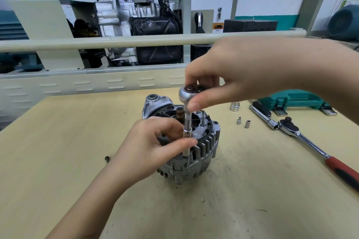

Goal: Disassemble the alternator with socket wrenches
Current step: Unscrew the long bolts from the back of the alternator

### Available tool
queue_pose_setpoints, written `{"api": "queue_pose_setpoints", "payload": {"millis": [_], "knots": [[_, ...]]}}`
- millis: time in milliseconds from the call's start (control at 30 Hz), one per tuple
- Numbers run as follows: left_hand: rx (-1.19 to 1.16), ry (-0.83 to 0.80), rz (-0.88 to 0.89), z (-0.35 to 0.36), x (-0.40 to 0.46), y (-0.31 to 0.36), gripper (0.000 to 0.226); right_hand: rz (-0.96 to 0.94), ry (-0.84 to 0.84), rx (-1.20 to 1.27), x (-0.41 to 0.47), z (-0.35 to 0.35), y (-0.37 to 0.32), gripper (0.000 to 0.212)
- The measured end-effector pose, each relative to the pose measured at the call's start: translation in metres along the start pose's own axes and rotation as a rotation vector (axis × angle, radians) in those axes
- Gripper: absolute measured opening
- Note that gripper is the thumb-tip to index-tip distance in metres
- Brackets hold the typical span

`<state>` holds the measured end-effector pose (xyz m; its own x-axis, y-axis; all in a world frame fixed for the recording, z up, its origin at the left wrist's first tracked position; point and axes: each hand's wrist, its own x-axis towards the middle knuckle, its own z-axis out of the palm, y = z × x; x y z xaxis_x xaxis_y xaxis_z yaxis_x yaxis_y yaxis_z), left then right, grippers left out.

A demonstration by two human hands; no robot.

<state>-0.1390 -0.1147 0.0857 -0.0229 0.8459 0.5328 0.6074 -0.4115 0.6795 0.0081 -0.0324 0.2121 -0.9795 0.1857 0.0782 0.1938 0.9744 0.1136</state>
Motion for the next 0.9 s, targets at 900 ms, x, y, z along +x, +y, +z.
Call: {"api": "queue_pose_setpoints", "payload": {"millis": [900], "knots": [[-0.151, -0.115, -0.057, -0.0072, -0.0019, 0.0009, 0.022, -0.053, -0.035, 0.068, -0.0027, -0.0026, 0.0012, 0.045]]}}
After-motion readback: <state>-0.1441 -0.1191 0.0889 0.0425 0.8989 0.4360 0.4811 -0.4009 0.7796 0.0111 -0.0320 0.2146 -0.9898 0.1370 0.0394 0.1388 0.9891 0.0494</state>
